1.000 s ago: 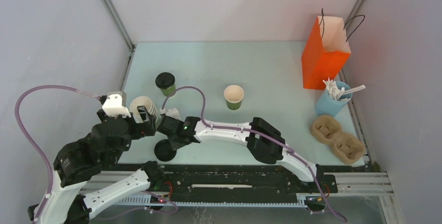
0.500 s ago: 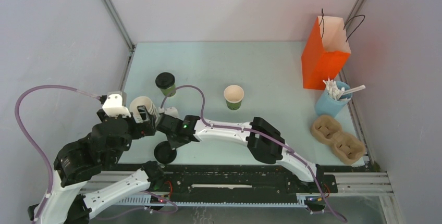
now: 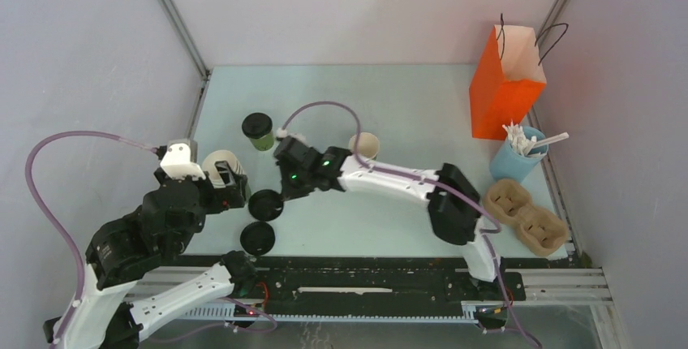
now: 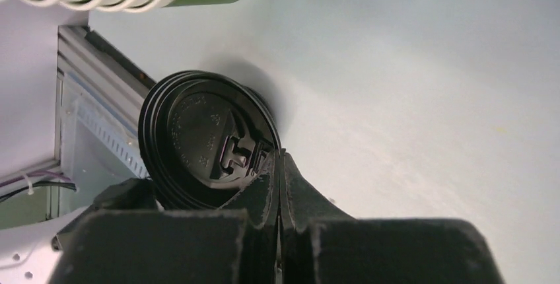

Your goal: Pack the takeout coffee

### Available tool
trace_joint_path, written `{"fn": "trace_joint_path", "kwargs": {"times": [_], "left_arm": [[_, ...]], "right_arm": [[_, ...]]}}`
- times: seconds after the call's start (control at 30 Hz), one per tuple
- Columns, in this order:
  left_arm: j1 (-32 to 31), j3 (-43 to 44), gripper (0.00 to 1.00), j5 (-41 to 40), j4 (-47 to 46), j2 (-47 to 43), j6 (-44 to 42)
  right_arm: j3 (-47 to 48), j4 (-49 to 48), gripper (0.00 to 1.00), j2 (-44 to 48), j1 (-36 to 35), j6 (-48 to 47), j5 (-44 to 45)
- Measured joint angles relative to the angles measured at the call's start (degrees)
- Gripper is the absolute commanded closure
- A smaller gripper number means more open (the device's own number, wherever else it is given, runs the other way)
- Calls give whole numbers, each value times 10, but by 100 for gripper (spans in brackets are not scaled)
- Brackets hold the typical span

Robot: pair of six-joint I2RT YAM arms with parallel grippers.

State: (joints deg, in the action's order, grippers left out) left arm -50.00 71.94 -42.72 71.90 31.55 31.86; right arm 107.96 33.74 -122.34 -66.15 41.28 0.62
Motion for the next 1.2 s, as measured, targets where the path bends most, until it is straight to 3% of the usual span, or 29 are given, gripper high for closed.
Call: {"fn": "trace_joint_path", "kwargs": {"times": [0.23,0.37,0.5,0.6,0.87,1.2], "left_arm": [[8,-70,3,91,-100,20,21],[67,-111,9,224,-198,110,32],[95,-131,28,341,-284,203,45],[100,-131,41,399,-333,257,52],[101,-130,61,461,-393,329,64],[101,-130,70,469,-414,361,68]], "right_arm": [[-256,-56,100,221,119,-75,-29],[-322,-42,100,331,163,-162,19],[-342,-31,100,398,158,-234,60],[-359,-28,100,430,158,-267,75],[-388,-26,100,451,162,-295,87],[-393,-27,100,458,163,-296,83]]}}
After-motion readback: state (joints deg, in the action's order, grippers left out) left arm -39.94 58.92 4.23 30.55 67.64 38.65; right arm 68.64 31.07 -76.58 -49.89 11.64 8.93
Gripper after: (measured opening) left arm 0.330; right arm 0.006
